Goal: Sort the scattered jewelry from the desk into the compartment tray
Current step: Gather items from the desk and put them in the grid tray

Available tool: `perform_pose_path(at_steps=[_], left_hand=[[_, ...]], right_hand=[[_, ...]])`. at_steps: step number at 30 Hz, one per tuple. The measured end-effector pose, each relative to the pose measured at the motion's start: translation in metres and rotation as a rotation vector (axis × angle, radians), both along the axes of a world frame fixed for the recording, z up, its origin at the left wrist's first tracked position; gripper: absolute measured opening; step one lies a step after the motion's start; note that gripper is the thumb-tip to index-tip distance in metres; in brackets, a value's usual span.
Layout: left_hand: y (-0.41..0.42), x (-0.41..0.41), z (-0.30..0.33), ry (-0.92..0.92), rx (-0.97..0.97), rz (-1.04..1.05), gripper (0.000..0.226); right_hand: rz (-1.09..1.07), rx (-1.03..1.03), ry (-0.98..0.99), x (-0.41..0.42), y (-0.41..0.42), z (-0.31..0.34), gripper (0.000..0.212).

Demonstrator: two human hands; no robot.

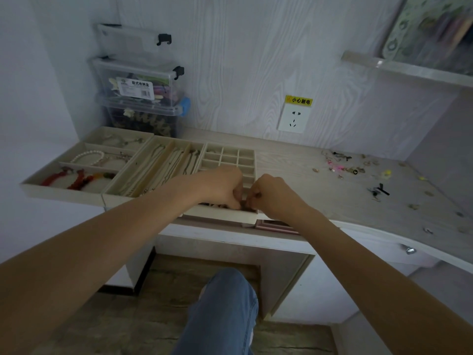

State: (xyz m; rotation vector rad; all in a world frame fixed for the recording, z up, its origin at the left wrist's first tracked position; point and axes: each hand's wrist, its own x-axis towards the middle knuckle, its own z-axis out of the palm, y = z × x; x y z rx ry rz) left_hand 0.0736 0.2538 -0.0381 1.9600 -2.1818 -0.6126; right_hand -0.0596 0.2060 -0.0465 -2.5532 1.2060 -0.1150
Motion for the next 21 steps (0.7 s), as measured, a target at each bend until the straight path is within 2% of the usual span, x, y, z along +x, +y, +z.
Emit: perform_pose_path(at_steps=[6, 10, 13, 21], left_hand=[[-0.003, -0.016, 0.003, -0.133, -0.028, 0.040, 0.039], [-0.003, -0.015, 0.002, -0.157, -0.066, 0.043, 0.039], [-0.003, -0.011, -0.001, -0.141, -0.054, 0.077, 0.040], [-0.004, -0.017, 0.003, -0.219, -0.156, 0.123, 0.040]], right_hand=[[-0.001, -0.009, -0.043, -0.001, -0.001, 0.013, 0.019], [0.001, 0.018, -0.071, -0.004, 0.002, 0.017, 0.029], [-0.009, 0.012, -0.058, -0.004, 0.003, 0.013, 0.019], [-0.066, 0.035, 0.027, 0.007, 0.006, 0.005, 0.021]])
